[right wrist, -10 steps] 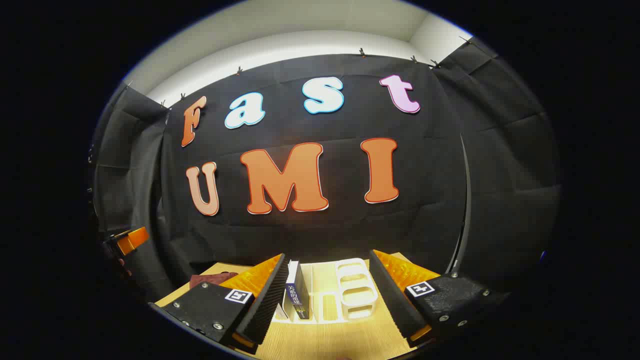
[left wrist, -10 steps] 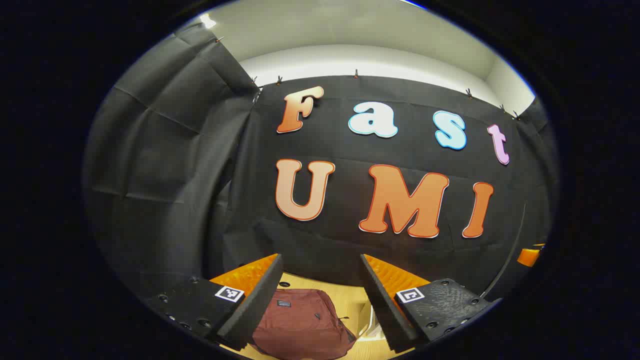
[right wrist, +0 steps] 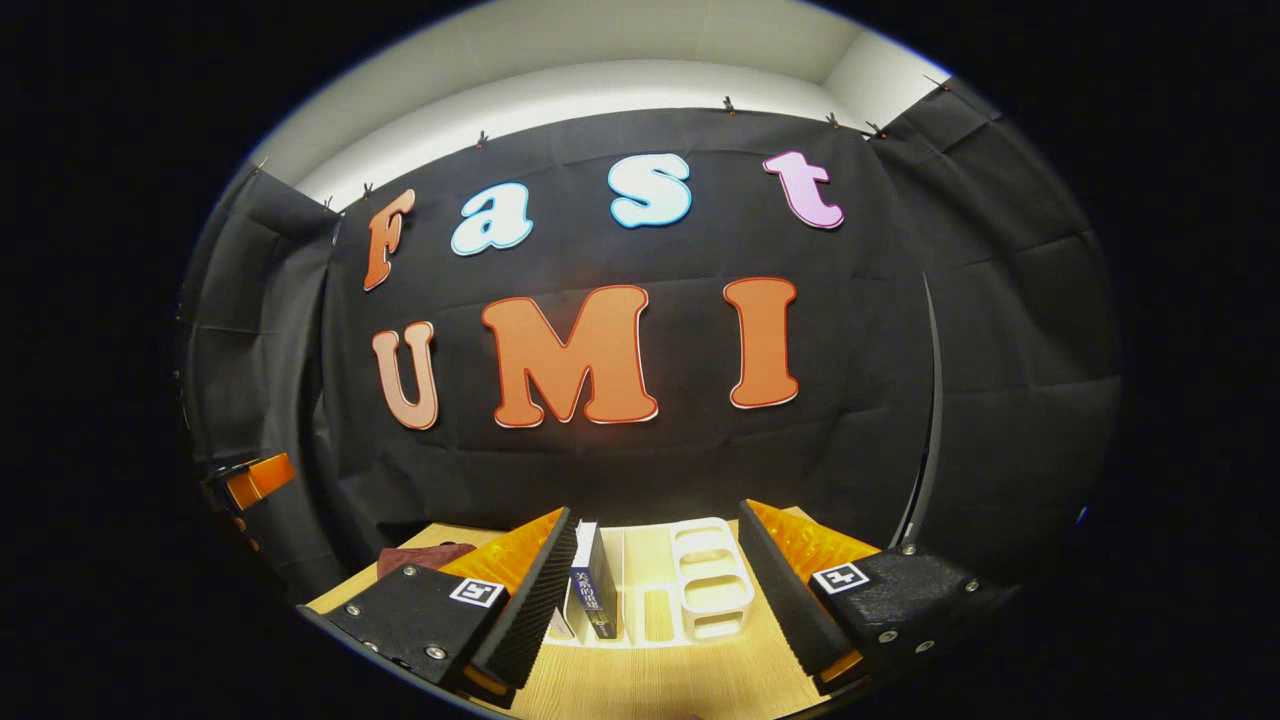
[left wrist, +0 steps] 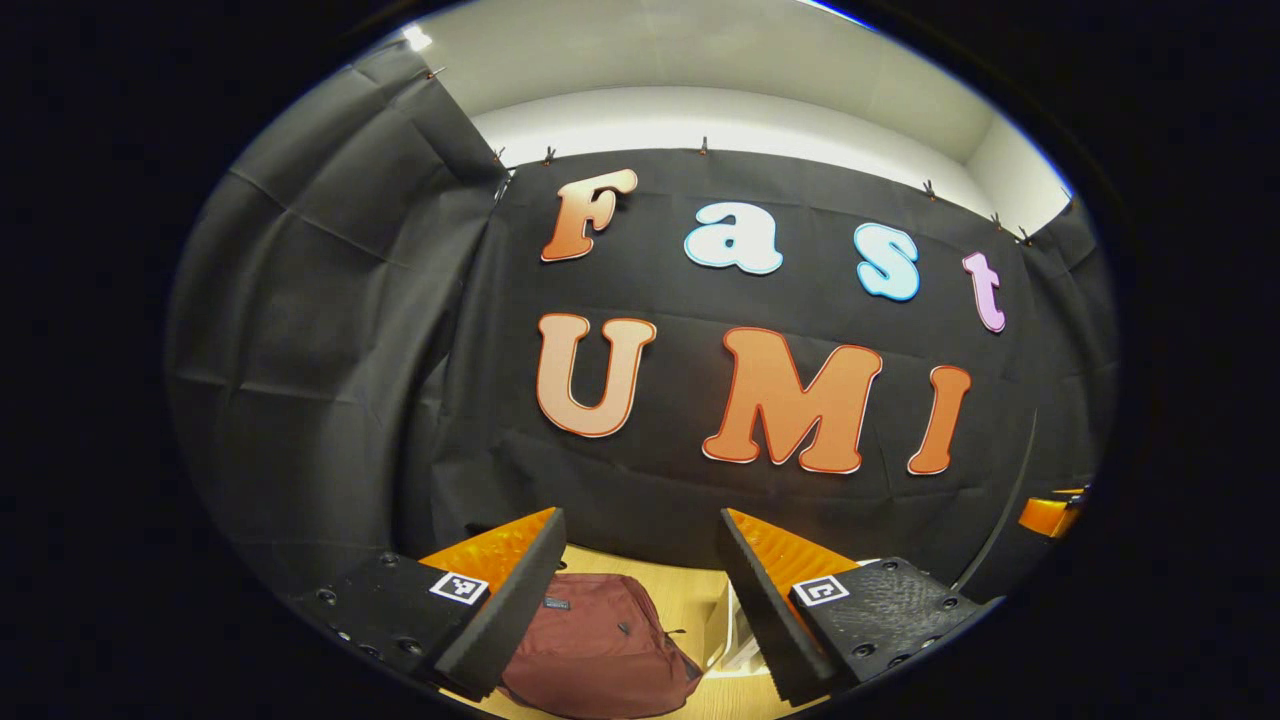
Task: Open the schoolbag, grab two books from the bookshelf and put them into the schoolbag.
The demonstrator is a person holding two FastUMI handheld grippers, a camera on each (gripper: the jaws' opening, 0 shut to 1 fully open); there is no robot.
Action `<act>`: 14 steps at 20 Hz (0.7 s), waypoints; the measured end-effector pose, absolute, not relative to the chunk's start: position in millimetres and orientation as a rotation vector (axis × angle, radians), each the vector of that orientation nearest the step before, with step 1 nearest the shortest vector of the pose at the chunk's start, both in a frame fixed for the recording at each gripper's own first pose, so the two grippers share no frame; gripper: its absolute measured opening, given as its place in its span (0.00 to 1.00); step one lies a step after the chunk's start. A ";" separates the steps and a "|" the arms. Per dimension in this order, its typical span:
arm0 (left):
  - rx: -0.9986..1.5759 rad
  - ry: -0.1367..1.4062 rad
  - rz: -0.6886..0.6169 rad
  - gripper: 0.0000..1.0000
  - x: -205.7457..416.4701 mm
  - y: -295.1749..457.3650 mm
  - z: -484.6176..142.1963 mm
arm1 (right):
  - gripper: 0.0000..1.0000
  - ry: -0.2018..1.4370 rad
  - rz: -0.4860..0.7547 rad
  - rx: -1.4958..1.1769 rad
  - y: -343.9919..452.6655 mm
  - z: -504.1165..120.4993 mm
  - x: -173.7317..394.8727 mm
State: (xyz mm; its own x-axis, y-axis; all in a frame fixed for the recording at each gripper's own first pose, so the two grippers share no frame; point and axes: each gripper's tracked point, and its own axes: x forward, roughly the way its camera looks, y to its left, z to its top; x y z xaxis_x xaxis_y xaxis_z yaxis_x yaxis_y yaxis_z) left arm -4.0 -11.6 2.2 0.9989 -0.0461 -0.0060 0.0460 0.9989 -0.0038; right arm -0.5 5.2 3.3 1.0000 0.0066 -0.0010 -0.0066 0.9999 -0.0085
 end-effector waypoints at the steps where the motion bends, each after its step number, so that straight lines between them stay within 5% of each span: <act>1: 0.000 0.002 -0.048 0.94 -5.6 -12.5 4.5 | 0.96 -0.009 0.004 -0.013 4.5 7.4 -0.7; 14: 0.032 0.013 -0.069 0.94 -2.5 -27.7 0.7 | 1.00 -0.035 -0.024 -0.022 -4.0 14.3 0.9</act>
